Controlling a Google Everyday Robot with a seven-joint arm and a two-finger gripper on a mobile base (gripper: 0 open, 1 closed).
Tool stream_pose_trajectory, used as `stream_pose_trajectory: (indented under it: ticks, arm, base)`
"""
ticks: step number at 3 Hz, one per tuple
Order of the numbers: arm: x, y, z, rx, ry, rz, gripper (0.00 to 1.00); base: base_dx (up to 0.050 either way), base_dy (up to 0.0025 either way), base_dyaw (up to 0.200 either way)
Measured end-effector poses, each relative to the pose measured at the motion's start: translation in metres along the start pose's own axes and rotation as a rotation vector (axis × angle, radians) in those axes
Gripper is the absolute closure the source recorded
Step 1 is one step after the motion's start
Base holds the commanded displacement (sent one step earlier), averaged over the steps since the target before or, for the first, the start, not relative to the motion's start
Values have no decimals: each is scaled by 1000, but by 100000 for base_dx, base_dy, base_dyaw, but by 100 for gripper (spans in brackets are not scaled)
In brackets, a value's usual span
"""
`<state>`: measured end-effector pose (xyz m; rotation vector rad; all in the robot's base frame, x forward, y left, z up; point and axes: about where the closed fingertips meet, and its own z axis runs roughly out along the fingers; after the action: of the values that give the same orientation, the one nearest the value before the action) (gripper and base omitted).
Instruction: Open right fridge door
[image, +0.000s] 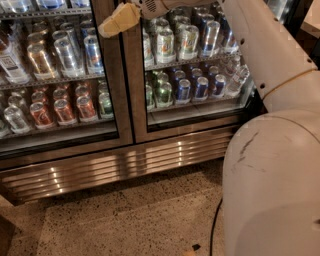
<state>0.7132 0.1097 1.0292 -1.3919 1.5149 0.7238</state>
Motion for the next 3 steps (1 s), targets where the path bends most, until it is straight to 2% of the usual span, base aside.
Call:
stream_pose_trajectory:
  ticks: [3]
  arm:
    - [4,-12,-10,0,0,0,88]
  base:
    - [0,0,0]
